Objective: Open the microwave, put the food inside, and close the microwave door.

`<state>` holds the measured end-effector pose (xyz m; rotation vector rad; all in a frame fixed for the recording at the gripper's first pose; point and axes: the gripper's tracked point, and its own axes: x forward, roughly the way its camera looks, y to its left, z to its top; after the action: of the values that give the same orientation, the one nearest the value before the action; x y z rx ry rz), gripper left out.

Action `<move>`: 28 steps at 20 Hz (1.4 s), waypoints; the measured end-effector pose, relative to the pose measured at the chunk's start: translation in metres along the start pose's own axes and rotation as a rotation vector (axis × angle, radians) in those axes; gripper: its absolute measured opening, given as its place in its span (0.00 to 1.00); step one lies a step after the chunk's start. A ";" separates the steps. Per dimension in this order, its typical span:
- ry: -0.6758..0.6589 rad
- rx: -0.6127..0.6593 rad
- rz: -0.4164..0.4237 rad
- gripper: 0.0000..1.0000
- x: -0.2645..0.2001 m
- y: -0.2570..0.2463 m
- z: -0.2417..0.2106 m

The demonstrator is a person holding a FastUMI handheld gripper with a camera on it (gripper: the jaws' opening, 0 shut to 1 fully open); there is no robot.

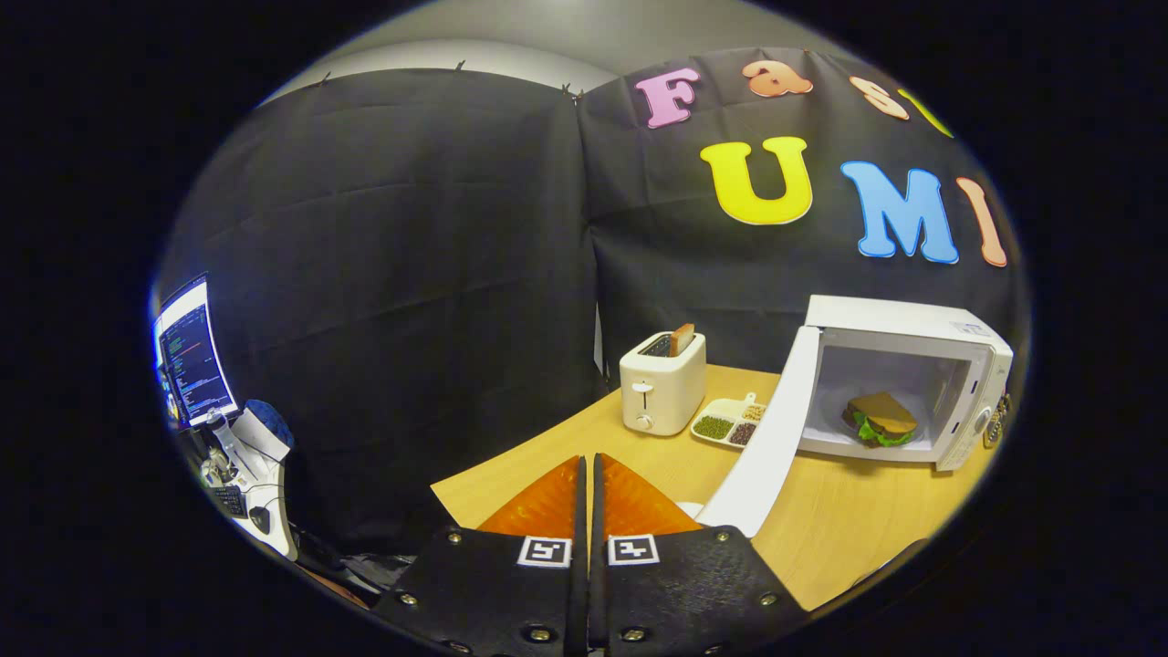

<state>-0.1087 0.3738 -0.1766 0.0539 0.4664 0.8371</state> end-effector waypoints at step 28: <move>0.129 0.056 -0.148 0.00 -0.068 -0.121 -0.052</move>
<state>-0.0845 0.2360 -0.2251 0.0165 0.6074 0.6845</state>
